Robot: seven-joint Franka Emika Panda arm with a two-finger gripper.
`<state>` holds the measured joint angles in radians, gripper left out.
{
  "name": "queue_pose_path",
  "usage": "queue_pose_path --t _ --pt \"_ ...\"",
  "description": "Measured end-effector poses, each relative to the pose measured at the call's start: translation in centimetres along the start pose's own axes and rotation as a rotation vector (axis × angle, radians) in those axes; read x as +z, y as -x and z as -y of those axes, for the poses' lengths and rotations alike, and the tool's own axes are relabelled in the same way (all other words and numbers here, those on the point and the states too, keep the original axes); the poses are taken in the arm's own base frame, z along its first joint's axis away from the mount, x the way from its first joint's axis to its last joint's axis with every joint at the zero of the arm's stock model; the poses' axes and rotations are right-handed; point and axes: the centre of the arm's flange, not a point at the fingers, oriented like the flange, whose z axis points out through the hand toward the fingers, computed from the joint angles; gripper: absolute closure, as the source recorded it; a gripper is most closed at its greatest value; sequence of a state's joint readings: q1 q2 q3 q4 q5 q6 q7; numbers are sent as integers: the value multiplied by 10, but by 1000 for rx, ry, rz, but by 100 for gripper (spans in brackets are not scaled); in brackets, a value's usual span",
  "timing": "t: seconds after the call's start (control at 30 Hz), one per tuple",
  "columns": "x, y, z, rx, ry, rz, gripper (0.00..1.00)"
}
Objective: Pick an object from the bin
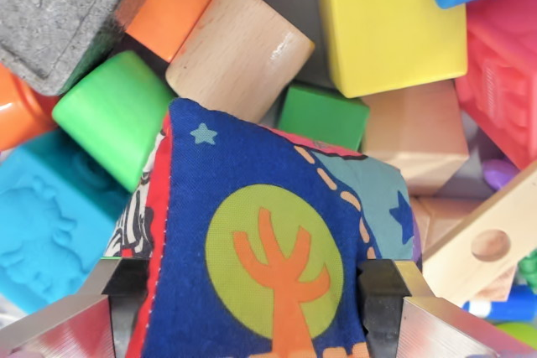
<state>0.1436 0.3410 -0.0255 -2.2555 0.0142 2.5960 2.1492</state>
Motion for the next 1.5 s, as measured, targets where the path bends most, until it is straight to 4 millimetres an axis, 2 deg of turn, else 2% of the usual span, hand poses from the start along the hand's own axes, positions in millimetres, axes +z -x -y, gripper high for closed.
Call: queue_pose_path --t 0.3,0.67,1.5 --pt "-24 0 0 -1 0 2 100" --pt "-62 -1 -1 -1 0 3 100" --pt "-166 0 -1 0 1 6 100"
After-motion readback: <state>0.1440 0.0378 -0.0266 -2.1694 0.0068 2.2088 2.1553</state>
